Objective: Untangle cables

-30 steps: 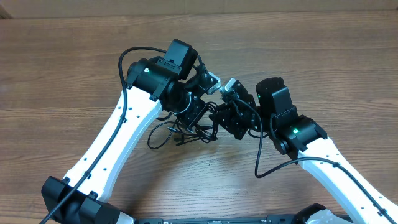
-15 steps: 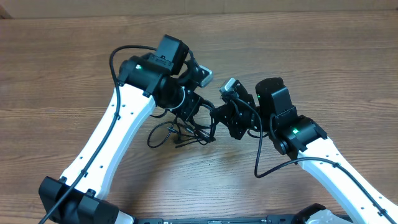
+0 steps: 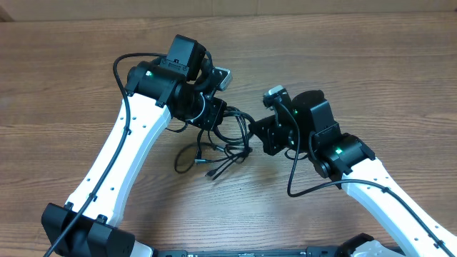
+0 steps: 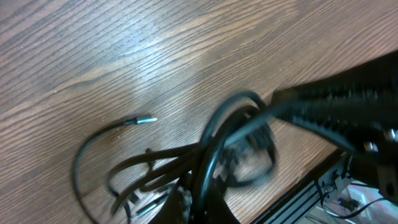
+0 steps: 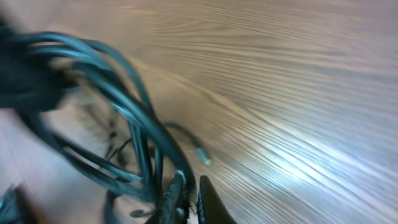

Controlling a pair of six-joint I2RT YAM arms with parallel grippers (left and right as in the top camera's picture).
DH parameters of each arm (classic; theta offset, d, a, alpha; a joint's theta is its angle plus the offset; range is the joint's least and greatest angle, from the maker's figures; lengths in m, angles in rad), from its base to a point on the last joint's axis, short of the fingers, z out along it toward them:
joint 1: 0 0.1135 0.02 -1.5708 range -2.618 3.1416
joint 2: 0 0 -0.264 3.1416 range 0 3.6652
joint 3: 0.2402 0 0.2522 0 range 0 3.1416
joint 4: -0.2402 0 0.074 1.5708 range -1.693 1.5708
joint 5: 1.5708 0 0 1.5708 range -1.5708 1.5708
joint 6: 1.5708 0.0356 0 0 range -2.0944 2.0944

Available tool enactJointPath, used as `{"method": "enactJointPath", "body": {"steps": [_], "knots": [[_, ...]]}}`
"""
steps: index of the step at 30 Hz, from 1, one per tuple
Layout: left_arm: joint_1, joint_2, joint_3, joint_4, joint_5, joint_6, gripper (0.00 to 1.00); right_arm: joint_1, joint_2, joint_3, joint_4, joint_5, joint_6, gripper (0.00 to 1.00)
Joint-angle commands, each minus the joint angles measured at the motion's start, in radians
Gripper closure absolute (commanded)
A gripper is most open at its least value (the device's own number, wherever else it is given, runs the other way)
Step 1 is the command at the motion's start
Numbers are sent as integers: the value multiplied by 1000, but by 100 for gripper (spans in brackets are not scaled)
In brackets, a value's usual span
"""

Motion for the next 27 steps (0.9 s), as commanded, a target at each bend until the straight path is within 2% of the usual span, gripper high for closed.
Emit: {"method": "enactJointPath", "body": {"steps": [1, 5, 9, 12, 15, 18, 22, 27], "knots": [[13, -17, 15, 1, -13, -16, 96, -3, -21, 7, -24, 184, 155, 96], [13, -17, 15, 2, -13, -16, 96, -3, -21, 7, -74, 279, 244, 96], [13, -17, 15, 0, -13, -3, 96, -3, -21, 7, -63, 248, 194, 96], [13, -17, 15, -5, -13, 41, 96, -3, -21, 7, -49, 187, 99, 81], [11, -17, 15, -21, -12, 106, 96, -3, -21, 7, -29, 61, -60, 65], [11, -17, 15, -48, 10, 183, 96, -3, -21, 7, -14, 34, -107, 59], [11, -17, 15, -59, 98, 262, 96, -3, -21, 7, -2, 31, -107, 57], [11, -17, 15, -41, 181, 277, 96, -2, -21, 7, 4, -4, -107, 57]]}}
